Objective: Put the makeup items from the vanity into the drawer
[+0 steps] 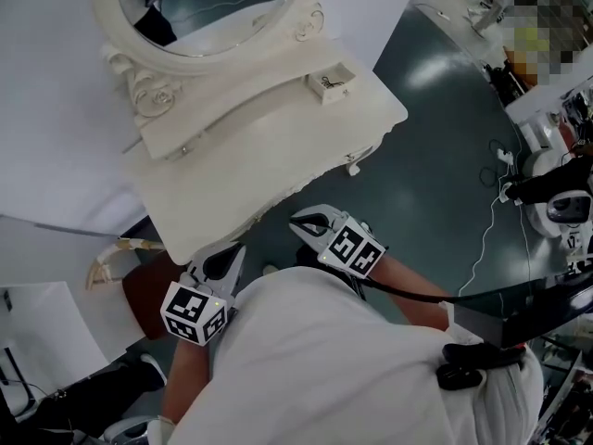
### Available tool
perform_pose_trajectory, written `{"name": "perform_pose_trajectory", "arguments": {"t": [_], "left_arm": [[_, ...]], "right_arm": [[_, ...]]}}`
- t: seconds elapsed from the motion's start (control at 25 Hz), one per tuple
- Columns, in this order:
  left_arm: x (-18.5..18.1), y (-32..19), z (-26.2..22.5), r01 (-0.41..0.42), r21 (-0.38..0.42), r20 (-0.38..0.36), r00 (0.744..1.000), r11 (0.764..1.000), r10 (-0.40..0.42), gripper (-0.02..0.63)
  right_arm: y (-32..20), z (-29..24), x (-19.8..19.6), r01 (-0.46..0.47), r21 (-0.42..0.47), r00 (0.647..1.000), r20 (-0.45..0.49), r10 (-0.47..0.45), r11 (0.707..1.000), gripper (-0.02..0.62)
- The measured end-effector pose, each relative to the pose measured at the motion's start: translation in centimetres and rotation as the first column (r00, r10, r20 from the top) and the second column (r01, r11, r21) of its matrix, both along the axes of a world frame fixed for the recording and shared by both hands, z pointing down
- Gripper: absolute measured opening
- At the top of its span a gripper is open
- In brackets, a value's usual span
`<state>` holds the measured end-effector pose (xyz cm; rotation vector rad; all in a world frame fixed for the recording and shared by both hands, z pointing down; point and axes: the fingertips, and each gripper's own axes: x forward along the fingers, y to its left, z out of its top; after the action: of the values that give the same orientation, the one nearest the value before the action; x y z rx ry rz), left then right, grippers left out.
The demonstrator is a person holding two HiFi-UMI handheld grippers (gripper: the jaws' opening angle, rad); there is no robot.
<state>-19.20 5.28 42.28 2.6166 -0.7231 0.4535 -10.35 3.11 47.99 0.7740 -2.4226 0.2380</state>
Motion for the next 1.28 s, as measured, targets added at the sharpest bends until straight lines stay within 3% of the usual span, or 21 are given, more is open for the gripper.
{"name": "perform_pose_trajectory", "arguments": {"t": [0.52,1.28], "left_arm": [[-1.3,0.6,0.2,0.032,-0.007,-0.005,0.999,0.999,-0.032,0.003],[-0.2,0.6,0.9,0.007,-0.023,0.006,1.000,1.000,-0.007,0.003]], "right_arm": [[0.2,0.0,-1.6,0.037,0.020,0.999,-0.006,-0.036,0.999,0.000],[0.7,0.8,-0.7,0.028,0.010,1.000,0.004,-0.028,1.000,0.000]]}}
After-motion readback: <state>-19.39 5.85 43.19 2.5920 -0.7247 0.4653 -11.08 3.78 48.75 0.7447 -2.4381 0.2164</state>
